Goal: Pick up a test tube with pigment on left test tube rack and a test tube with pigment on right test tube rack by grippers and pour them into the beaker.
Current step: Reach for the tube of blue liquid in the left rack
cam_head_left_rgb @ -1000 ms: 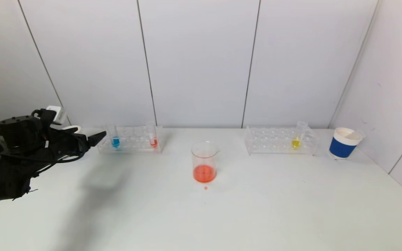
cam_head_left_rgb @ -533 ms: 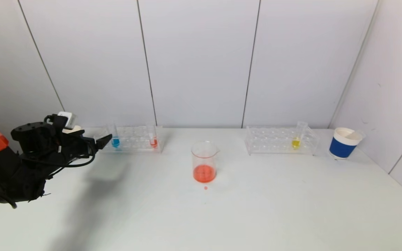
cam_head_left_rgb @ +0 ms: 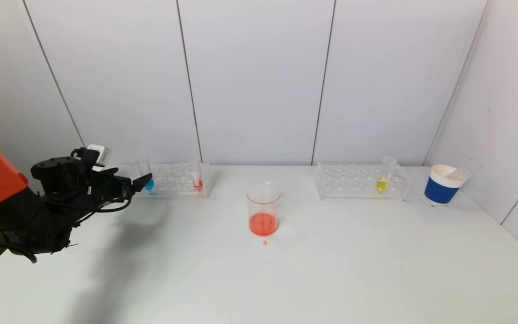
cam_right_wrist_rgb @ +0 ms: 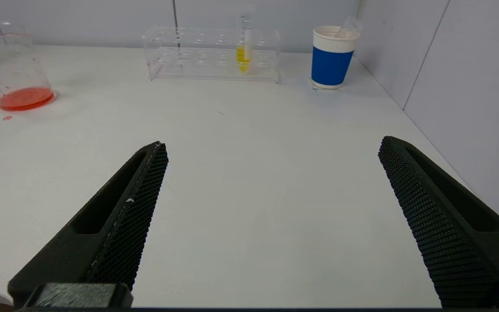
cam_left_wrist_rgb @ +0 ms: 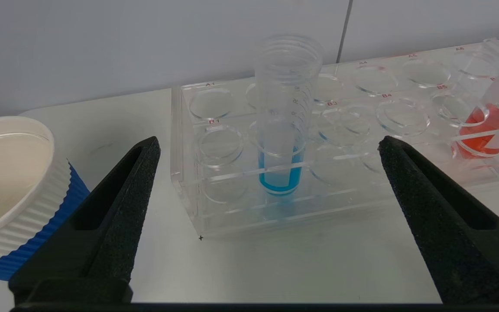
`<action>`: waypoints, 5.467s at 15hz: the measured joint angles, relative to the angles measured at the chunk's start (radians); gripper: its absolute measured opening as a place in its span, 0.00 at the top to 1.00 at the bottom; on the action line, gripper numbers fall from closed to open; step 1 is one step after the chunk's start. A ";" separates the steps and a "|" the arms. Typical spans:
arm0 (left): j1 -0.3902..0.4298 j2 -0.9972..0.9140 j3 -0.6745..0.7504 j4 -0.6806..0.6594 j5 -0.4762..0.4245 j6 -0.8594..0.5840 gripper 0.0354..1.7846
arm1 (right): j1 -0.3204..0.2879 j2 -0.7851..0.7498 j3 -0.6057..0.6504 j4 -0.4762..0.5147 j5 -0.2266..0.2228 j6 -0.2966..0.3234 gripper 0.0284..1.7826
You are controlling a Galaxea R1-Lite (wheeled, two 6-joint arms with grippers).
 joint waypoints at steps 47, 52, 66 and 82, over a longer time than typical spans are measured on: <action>-0.039 0.055 -0.179 0.084 0.043 -0.003 0.01 | 0.000 0.000 0.000 0.000 0.000 0.000 0.01; -0.041 0.057 -0.182 0.084 0.043 -0.003 0.01 | 0.000 0.000 0.000 0.000 0.000 0.000 0.01; -0.042 0.056 -0.172 0.077 0.044 -0.004 0.01 | 0.000 0.000 0.000 0.000 0.000 0.000 0.01; -0.041 0.056 -0.169 0.077 0.061 0.000 0.78 | 0.000 0.000 0.000 0.000 0.000 0.000 0.01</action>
